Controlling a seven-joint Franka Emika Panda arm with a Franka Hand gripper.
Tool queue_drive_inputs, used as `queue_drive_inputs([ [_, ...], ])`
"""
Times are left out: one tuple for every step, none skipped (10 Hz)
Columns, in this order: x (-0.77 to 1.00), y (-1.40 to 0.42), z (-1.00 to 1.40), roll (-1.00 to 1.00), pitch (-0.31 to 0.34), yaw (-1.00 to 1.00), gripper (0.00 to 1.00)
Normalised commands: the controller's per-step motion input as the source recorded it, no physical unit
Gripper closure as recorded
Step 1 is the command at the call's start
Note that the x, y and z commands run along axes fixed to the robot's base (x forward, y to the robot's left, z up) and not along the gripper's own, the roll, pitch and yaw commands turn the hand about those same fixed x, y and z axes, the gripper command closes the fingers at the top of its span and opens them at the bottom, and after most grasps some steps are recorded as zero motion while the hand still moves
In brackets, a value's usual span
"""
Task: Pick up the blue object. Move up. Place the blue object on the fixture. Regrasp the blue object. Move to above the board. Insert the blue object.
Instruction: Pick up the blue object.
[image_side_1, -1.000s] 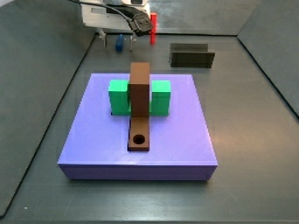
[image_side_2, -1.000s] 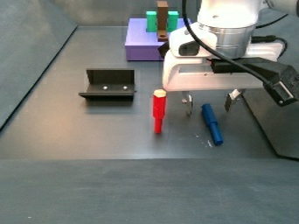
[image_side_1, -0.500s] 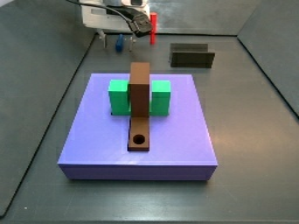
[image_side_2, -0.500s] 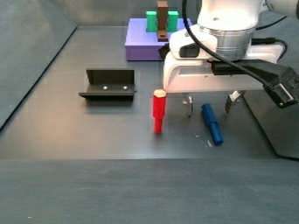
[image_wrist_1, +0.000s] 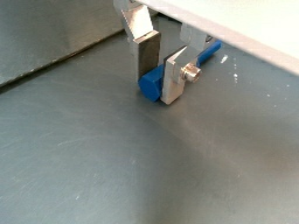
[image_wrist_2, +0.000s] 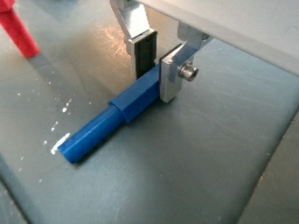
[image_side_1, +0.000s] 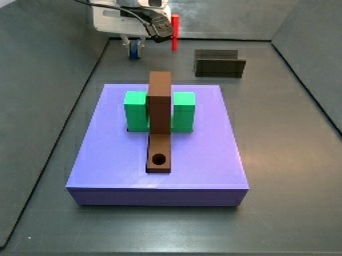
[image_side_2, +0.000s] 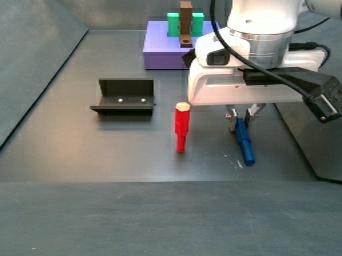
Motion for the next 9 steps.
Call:
queue_drive_inputs([
  [0.00,0.00,0.00,0.00,0.000,0.00,1.00],
  [0.00,0.00,0.00,0.00,0.000,0.00,1.00],
  [0.00,0.00,0.00,0.00,0.000,0.00,1.00],
  [0.00,0.00,0.00,0.00,0.000,0.00,1.00],
  [0.00,0.00,0.00,0.00,0.000,0.00,1.00],
  [0.00,0.00,0.00,0.00,0.000,0.00,1.00],
  [0.00,0.00,0.00,0.00,0.000,0.00,1.00],
  [0.00,0.00,0.00,0.00,0.000,0.00,1.00],
  [0.00,0.00,0.00,0.00,0.000,0.00,1.00],
])
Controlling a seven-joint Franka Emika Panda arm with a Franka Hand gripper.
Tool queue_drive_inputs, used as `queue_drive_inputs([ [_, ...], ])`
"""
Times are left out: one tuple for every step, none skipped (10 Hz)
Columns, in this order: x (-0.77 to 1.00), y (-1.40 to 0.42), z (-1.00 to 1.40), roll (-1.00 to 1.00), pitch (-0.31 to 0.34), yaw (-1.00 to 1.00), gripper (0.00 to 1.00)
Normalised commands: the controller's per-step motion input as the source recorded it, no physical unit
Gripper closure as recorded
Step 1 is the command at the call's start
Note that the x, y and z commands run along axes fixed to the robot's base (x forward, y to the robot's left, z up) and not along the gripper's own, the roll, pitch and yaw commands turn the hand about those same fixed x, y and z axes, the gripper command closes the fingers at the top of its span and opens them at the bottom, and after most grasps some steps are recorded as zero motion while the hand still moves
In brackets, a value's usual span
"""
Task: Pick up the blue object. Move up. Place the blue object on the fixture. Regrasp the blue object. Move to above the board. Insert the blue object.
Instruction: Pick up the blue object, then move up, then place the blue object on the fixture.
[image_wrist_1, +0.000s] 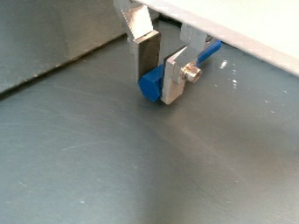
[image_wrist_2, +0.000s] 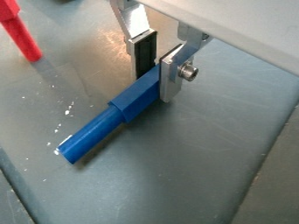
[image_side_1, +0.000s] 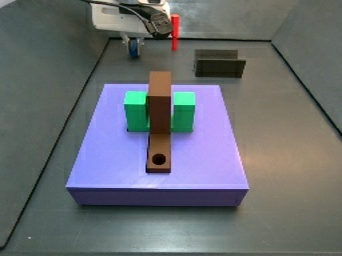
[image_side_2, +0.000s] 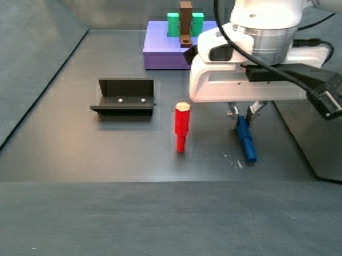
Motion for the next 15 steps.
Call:
queue_drive_inputs([
  [0.00,0.00,0.00,0.00,0.000,0.00,1.00],
  [0.00,0.00,0.00,0.00,0.000,0.00,1.00],
  [0.00,0.00,0.83,0.00,0.000,0.00,1.00],
  [-0.09,0.03,0.79,0.00,0.036,-0.04,1.00],
  [-0.10,0.02,0.54,0.02,0.064,-0.04,1.00],
  [-0.06,0.02,0.36,0.05,0.057,-0.03,1.00],
  [0.00,-0.06,-0.02,0.00,0.000,0.00,1.00],
  [0.00,0.00,0.00,0.01,0.000,0.00,1.00],
  [0.00,0.00,-0.02,0.00,0.000,-0.04,1.00],
  [0.08,-0.13,0.00,-0.51,-0.160,-0.11,1.00],
  [0.36,-0.30,0.12,-0.72,-0.151,0.00,1.00],
  [0.43,-0.98,0.00,-0.05,-0.037,0.00,1.00],
  [0.36,-0.77,0.12,-0.36,-0.040,-0.02,1.00],
  [0.34,-0.38,0.35,-0.84,-0.051,-0.06,1.00],
  [0.29,-0.15,0.34,-1.00,-0.160,-0.05,1.00],
])
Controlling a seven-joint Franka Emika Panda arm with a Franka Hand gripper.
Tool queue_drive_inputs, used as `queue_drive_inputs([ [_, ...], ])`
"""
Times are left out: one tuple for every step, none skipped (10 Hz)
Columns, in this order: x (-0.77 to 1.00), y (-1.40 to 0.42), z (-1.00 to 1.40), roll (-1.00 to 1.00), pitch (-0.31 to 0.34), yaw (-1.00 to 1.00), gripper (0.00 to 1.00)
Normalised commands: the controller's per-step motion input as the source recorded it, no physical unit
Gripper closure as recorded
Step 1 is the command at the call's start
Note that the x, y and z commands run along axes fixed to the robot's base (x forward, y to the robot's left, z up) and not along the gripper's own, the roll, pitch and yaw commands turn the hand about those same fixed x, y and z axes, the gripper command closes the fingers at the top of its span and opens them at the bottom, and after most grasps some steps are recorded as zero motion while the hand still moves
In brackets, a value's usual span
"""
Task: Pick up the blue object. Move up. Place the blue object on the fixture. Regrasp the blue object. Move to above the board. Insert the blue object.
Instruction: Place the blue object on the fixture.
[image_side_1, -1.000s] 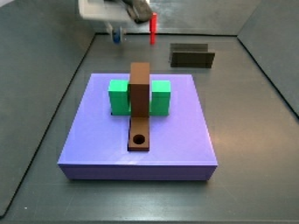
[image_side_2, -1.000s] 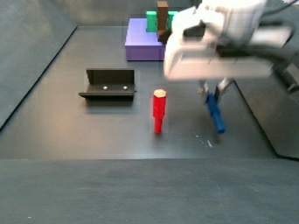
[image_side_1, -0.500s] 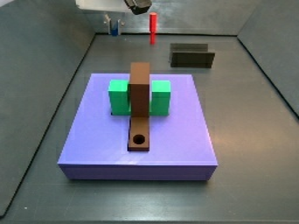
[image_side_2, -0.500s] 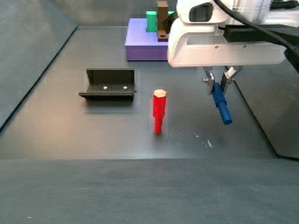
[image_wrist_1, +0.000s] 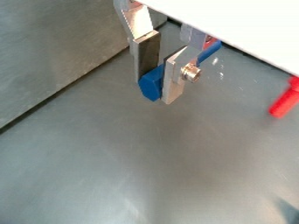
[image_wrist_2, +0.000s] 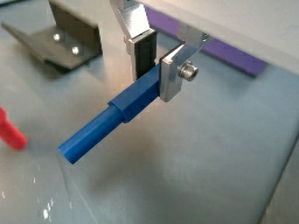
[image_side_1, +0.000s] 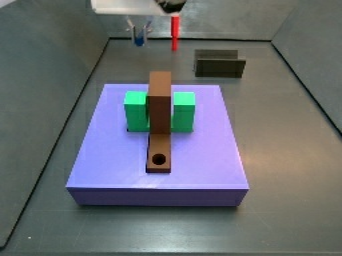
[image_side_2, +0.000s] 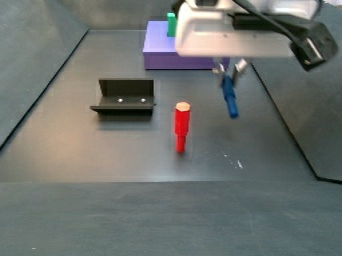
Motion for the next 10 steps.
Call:
queue_drive_inputs([
  [0.27,-0.06,0.22,-1.00,-0.246,-0.03,1.00],
  [0.28,-0.04,0.20,-1.00,-0.251,-0.04,1.00],
  [0.29,-0.02,0.18,-1.00,-0.260,-0.05,1.00],
  [0.28,-0.02,0.17,-1.00,-0.277,-0.03,1.00],
  [0.30,-0.03,0.17,-1.00,-0.271,-0.01,1.00],
  [0.30,-0.03,0.17,-1.00,-0.263,-0.01,1.00],
  [0.31,-0.11,0.12,-1.00,-0.200,-0.05,1.00],
  [0.29,-0.13,0.03,-0.90,-0.200,0.00,1.00],
  [0.10,-0.02,0.05,-0.32,0.000,0.06,1.00],
  [0.00,-0.03,0.00,0.00,0.000,0.00,1.00],
])
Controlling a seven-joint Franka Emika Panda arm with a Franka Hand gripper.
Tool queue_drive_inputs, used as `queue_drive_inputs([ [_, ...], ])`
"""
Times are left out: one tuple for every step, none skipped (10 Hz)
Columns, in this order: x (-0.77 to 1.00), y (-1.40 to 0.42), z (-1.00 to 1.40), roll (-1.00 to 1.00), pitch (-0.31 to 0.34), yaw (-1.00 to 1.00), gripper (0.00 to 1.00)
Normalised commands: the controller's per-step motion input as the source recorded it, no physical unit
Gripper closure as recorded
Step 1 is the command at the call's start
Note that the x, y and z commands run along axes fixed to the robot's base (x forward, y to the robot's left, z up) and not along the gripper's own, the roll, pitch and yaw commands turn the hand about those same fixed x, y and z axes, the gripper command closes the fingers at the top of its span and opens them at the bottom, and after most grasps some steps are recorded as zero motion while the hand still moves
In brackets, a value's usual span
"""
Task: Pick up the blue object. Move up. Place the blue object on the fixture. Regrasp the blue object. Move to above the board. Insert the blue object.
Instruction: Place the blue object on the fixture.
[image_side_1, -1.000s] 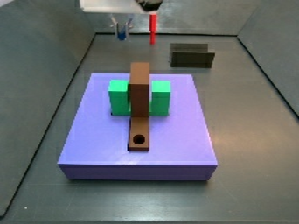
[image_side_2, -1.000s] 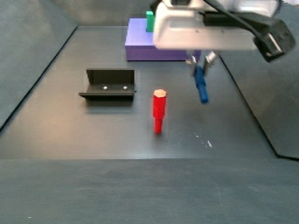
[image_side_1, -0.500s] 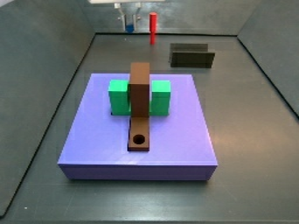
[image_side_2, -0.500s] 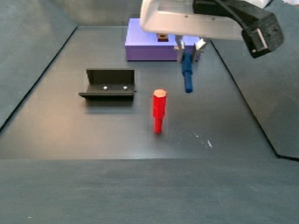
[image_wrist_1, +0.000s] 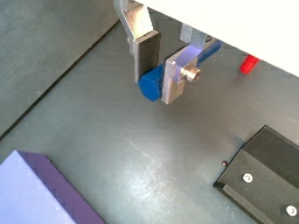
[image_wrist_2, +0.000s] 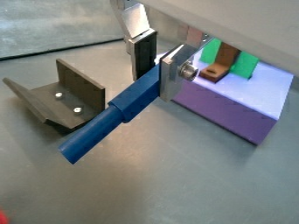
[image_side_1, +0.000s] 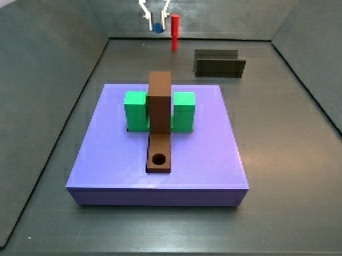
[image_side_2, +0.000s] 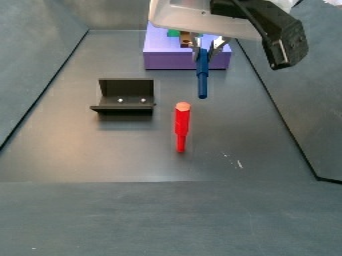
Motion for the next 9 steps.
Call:
queue_drive_inputs([
  [0.15,-0.13,0.00,-0.62,-0.103,0.13,1.00],
  [0.47,-0.17,0.00,-0.65,0.000,0.07,1.00],
  [0.66,-0.13,0.01,-0.42,0.046,0.00,1.00],
  [0.71,-0.09,0.24,-0.71,0.000,0.00,1.00],
  [0.65,0.00,0.20,-0.96,-0.006,0.00,1.00],
  [0.60,0.00,0.17,-1.00,-0.091,0.00,1.00],
  [0.59,-0.02,0.16,-0.98,-0.089,0.00,1.00],
  [0.73,-0.20,0.00,-0.56,0.000,0.00,1.00],
  [0.88,-0.33,-0.02,0.00,0.231,-0.02,1.00],
])
